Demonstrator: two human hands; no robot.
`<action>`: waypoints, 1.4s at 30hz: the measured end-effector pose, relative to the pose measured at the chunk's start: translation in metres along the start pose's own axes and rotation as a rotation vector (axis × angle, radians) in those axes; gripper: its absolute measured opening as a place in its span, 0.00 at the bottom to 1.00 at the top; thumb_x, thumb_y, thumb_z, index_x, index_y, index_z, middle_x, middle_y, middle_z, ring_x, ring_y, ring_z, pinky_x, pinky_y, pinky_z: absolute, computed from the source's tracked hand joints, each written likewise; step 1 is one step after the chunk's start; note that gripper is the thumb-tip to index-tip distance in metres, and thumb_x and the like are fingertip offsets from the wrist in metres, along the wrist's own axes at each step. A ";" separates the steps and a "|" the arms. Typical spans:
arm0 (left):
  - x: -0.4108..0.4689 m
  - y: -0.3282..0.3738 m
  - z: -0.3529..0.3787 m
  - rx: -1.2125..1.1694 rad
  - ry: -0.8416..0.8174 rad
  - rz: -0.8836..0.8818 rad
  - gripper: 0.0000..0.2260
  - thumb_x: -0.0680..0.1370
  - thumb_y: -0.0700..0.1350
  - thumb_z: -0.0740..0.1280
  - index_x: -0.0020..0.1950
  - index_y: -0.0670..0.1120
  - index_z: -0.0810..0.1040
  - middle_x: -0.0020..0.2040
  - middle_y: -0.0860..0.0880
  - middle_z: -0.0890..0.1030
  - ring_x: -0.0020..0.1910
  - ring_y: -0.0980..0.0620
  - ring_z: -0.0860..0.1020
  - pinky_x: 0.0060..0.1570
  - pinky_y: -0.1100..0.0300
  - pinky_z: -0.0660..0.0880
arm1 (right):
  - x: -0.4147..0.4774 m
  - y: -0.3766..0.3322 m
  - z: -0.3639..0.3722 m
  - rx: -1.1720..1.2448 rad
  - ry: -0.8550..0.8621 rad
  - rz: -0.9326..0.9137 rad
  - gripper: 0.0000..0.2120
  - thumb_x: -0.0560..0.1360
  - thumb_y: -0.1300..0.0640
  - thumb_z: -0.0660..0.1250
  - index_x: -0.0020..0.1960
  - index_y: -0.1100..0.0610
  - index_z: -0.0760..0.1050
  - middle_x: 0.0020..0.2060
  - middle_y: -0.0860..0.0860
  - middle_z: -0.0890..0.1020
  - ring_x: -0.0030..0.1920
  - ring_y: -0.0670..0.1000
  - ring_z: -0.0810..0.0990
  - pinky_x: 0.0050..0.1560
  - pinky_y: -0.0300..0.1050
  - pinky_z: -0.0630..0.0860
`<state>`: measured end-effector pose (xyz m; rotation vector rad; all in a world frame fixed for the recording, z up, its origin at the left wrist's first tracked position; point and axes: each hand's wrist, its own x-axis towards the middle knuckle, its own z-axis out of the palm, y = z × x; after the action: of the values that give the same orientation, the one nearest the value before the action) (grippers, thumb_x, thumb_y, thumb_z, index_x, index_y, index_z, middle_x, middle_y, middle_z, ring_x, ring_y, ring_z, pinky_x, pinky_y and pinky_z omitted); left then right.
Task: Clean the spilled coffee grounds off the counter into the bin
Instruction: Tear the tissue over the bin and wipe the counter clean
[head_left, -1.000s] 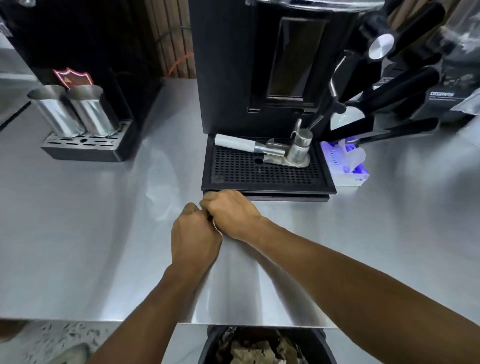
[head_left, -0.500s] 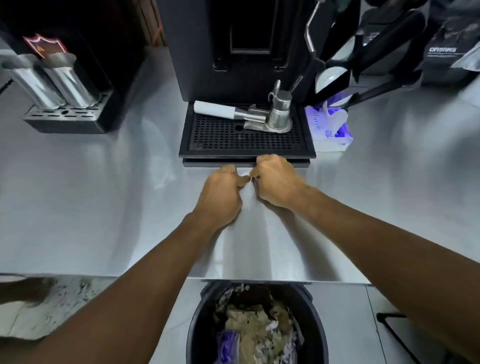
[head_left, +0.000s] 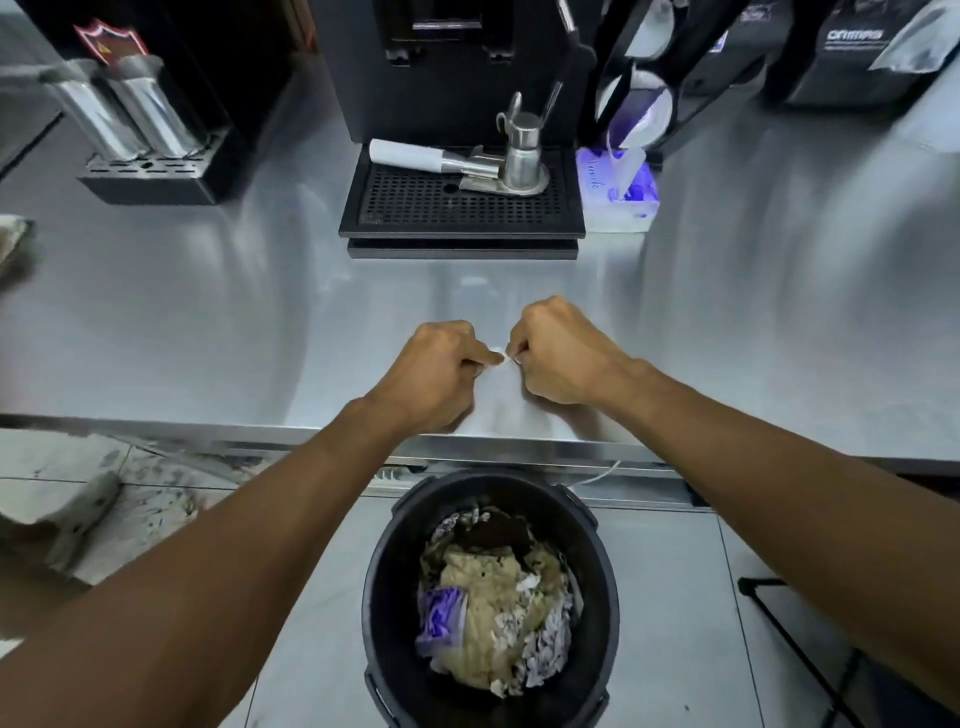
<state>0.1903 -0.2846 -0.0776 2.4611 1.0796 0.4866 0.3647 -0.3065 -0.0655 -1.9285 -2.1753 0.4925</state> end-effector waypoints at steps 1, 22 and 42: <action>-0.006 0.004 0.001 -0.005 0.001 -0.002 0.13 0.75 0.33 0.66 0.54 0.45 0.85 0.38 0.53 0.76 0.37 0.54 0.76 0.40 0.65 0.72 | -0.007 -0.001 0.002 -0.003 -0.007 -0.004 0.12 0.67 0.69 0.66 0.41 0.55 0.83 0.40 0.52 0.80 0.42 0.55 0.79 0.42 0.50 0.81; -0.057 0.026 0.002 0.094 0.204 -0.162 0.12 0.77 0.37 0.65 0.57 0.45 0.83 0.41 0.44 0.76 0.39 0.44 0.76 0.41 0.50 0.76 | -0.035 -0.034 0.001 0.023 0.093 -0.045 0.11 0.72 0.66 0.66 0.48 0.55 0.84 0.45 0.51 0.80 0.45 0.54 0.78 0.46 0.49 0.79; -0.133 -0.086 -0.091 0.002 0.543 -0.530 0.12 0.76 0.35 0.65 0.57 0.42 0.83 0.41 0.51 0.79 0.37 0.57 0.77 0.42 0.74 0.71 | 0.101 -0.194 0.050 0.009 0.142 -0.595 0.07 0.74 0.63 0.68 0.45 0.55 0.84 0.39 0.49 0.81 0.45 0.52 0.74 0.41 0.51 0.75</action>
<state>0.0102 -0.3114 -0.0621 1.9548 1.8639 0.9949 0.1541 -0.2314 -0.0478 -1.1684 -2.4767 0.2468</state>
